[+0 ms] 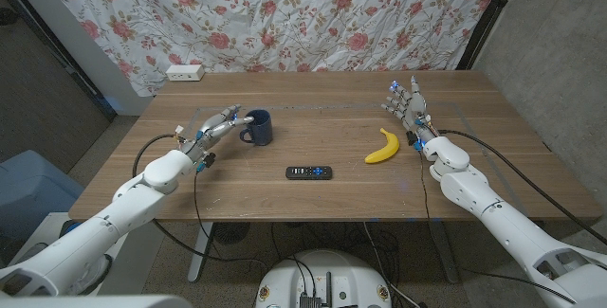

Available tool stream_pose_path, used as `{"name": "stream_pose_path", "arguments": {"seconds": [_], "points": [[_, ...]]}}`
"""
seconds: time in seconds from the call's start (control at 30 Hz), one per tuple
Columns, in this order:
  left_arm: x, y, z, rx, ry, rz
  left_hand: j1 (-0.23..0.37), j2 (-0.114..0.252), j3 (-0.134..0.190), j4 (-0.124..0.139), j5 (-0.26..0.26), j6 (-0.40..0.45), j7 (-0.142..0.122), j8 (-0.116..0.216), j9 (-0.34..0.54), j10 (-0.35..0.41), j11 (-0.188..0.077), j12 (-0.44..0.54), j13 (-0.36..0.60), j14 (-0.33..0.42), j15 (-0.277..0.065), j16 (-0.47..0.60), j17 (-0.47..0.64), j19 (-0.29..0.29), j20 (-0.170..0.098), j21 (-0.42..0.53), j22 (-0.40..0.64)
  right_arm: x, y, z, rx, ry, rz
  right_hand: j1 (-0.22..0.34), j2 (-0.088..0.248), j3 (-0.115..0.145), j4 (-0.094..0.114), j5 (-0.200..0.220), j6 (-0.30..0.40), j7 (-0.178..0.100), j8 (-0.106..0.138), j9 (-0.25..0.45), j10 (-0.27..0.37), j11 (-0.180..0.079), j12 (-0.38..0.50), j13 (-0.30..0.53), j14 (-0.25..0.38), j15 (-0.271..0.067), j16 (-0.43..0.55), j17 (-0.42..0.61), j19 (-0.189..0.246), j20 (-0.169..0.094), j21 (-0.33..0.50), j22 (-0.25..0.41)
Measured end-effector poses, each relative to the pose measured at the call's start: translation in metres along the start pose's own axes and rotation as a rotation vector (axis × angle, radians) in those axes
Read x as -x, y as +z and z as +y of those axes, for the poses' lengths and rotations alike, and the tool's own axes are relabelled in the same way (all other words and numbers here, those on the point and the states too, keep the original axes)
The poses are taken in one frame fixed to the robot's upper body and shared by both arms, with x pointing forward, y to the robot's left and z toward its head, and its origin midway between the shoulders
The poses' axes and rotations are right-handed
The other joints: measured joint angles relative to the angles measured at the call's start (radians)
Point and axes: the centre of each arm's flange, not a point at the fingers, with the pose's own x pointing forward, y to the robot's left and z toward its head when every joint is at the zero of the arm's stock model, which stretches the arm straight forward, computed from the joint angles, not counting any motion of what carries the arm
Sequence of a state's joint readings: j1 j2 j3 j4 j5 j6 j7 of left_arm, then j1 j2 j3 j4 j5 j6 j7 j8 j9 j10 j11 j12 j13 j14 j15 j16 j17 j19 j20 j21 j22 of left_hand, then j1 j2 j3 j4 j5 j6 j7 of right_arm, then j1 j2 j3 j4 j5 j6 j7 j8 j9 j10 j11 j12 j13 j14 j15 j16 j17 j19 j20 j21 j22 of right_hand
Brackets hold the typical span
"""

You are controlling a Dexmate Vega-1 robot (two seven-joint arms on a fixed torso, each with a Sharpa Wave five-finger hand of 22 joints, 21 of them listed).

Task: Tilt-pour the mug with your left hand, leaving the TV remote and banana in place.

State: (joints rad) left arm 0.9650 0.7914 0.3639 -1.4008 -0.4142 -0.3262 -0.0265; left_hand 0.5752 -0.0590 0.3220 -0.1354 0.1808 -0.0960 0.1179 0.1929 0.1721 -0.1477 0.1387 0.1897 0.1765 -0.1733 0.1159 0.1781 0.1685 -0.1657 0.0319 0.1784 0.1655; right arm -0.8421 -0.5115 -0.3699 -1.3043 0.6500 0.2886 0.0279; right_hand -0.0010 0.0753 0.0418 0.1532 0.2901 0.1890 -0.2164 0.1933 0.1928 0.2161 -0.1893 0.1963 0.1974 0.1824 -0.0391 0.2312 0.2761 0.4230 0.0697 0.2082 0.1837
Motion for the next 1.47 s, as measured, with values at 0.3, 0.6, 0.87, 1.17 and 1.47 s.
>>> {"name": "stream_pose_path", "arguments": {"seconds": [0.3, 0.6, 0.87, 1.17, 1.47], "points": [[-0.004, -0.007, 0.004, 0.064, 0.026, 0.008, -0.023, 0.014, 0.001, 0.007, -0.003, 0.023, 0.001, 0.000, 0.000, 0.012, -0.012, 0.000, 0.000, 0.002, -0.005, 0.000, -0.001, 0.012, -0.011, 0.000, 0.000, 0.000, 0.000, 0.000, 0.000, 0.000, 0.000, 0.000, 0.000, 0.000, 0.000, 0.000, 0.000, 0.000, 0.000, 0.000, 0.000, 0.000, 0.000, 0.000, 0.000, 0.000, 0.000, 0.000, 0.000, 0.000, 0.000, 0.000], [-0.016, -0.012, 0.011, 0.131, 0.056, -0.009, -0.047, 0.039, 0.001, 0.015, -0.004, 0.052, -0.009, 0.004, 0.000, 0.041, -0.022, 0.007, 0.000, 0.009, -0.020, 0.004, -0.001, 0.034, -0.026, 0.008, 0.000, 0.000, 0.000, 0.000, 0.000, 0.000, 0.000, 0.000, 0.000, 0.000, 0.000, 0.000, 0.000, 0.000, 0.000, 0.000, 0.000, 0.000, 0.000, 0.000, 0.000, 0.000, 0.000, 0.000, 0.000, 0.000, 0.000, 0.000], [-0.027, -0.014, 0.014, 0.182, 0.076, -0.027, -0.071, 0.057, 0.004, 0.018, -0.004, 0.079, -0.018, 0.008, 0.000, 0.069, -0.041, 0.015, 0.000, 0.040, -0.032, 0.011, -0.001, 0.067, -0.034, 0.015, 0.000, 0.000, 0.000, 0.000, -0.001, 0.000, 0.000, 0.000, 0.000, 0.000, 0.000, 0.000, 0.000, 0.000, 0.000, 0.000, 0.000, 0.000, 0.000, 0.000, 0.000, 0.000, 0.000, 0.000, 0.000, 0.000, 0.000, 0.000], [-0.033, -0.014, 0.013, 0.234, 0.121, -0.040, -0.091, 0.075, 0.004, 0.018, -0.004, 0.113, -0.024, 0.008, 0.000, 0.101, -0.055, 0.015, 0.000, 0.075, -0.046, 0.012, -0.001, 0.102, -0.048, 0.015, 0.000, 0.000, 0.000, 0.000, 0.000, 0.000, 0.000, 0.000, 0.000, 0.000, 0.000, 0.000, 0.000, 0.000, 0.000, 0.000, 0.000, 0.000, 0.000, 0.000, 0.000, 0.000, 0.000, 0.000, 0.000, 0.000, 0.000, 0.000], [-0.031, -0.010, 0.006, 0.289, 0.161, -0.056, -0.109, 0.093, 0.006, 0.025, -0.004, 0.132, -0.040, 0.007, 0.000, 0.121, -0.064, 0.015, 0.000, 0.092, -0.055, 0.012, -0.001, 0.107, -0.050, 0.015, 0.000, 0.000, 0.000, 0.000, -0.001, 0.000, 0.000, 0.000, 0.000, 0.000, 0.000, 0.000, 0.000, 0.000, 0.000, 0.000, 0.000, 0.000, 0.000, 0.000, 0.000, 0.000, 0.000, 0.000, 0.000, 0.000, 0.000, 0.000]]}}
